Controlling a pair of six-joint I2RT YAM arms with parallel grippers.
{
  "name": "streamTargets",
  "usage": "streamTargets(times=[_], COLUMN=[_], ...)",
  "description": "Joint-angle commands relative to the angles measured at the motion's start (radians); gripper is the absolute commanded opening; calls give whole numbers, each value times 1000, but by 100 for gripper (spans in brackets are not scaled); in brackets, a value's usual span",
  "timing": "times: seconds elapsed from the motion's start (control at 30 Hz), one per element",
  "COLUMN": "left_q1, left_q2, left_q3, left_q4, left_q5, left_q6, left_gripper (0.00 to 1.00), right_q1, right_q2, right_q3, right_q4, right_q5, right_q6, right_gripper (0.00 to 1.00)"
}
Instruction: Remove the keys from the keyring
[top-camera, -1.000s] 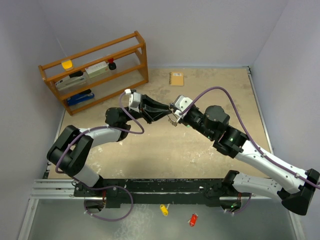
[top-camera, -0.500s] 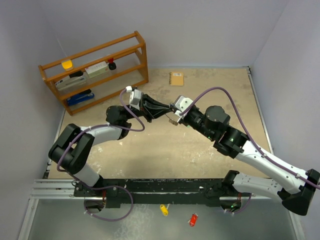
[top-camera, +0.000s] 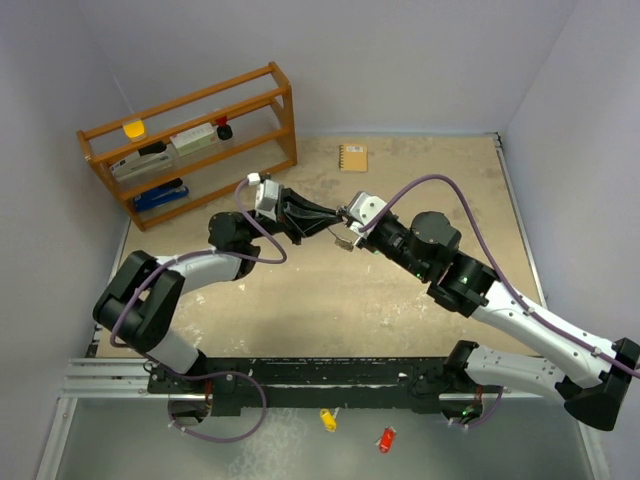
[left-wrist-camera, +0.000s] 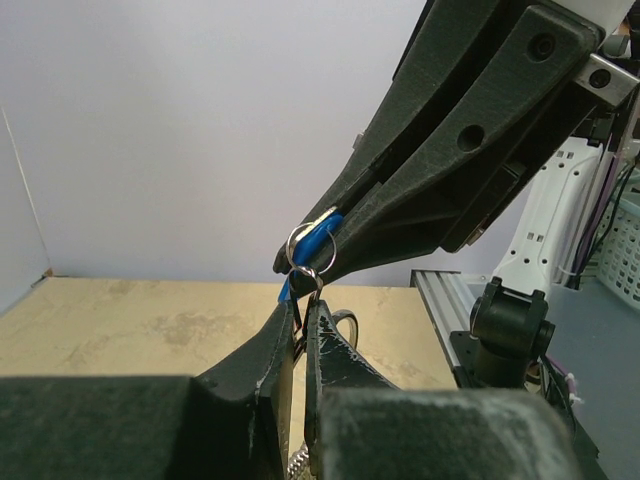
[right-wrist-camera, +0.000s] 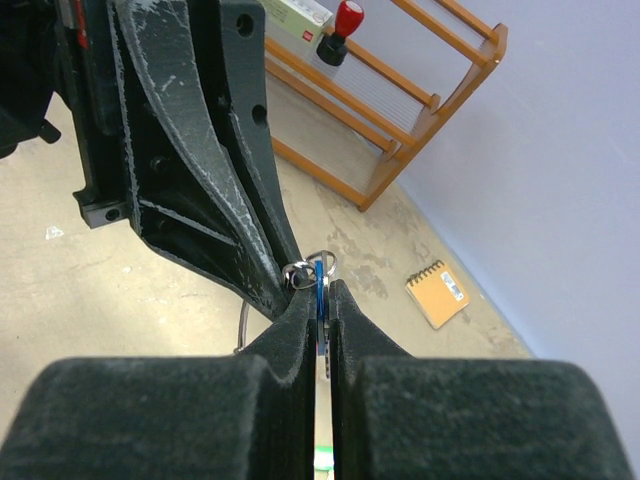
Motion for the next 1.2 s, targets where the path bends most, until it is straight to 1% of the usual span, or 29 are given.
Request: streamTargets(times=[0.0, 0.1, 0.2, 0.3, 0.43, 0.5, 0.57, 0.7, 0.8, 0.83, 0.87, 0.97, 1.0, 1.07, 1.13, 1.17], left_q1=[19, 19, 18, 16, 17, 16, 17, 16, 17, 17, 17, 18, 18, 18, 20, 20], left_q2=[-95, -157, -228, -272, -278, -272, -267, -248, -247, -250, -254, -271, -277, -288, -300, -305], left_q3=[-6, 4, 28, 83, 123, 130, 127, 132, 111, 97, 87, 75, 74, 77, 85, 90], left_q4=[53, -158, -419, -681, -834, -858, -849, -842, -795, -777, -764, -762, -762, -761, -760, -761], left_q5=[-26, -55, -99, -144, -217, -232, -231, -182, -112, -89, -81, -85, -84, -63, -36, -22], left_q6=[83, 198, 345, 474, 521, 522, 516, 514, 523, 523, 530, 557, 569, 595, 618, 628], left_gripper=[0, 0, 0, 0, 0, 0, 0, 1, 20, 25, 28, 32, 38, 46, 57, 61], right_q1=[5, 5, 5, 5, 5, 5, 5, 5, 5, 5, 5, 5, 5, 5, 6, 7], right_q2=[-24, -22, -21, -13, 15, 24, 28, 30, 35, 36, 38, 40, 40, 39, 39, 39], right_q3=[59, 65, 66, 67, 94, 106, 111, 116, 122, 126, 130, 140, 143, 150, 156, 157], right_q4=[76, 73, 82, 100, 93, 91, 94, 98, 96, 93, 89, 76, 71, 61, 48, 45], right_q5=[17, 35, 48, 53, 39, 31, 30, 29, 38, 39, 36, 23, 15, 6, -3, -5], right_q6=[-23, -35, -47, -58, -66, -67, -67, -72, -83, -84, -87, -86, -85, -87, -88, -89], right_gripper=[0, 0, 0, 0, 0, 0, 0, 0, 0, 0, 0, 0, 0, 0, 0, 0])
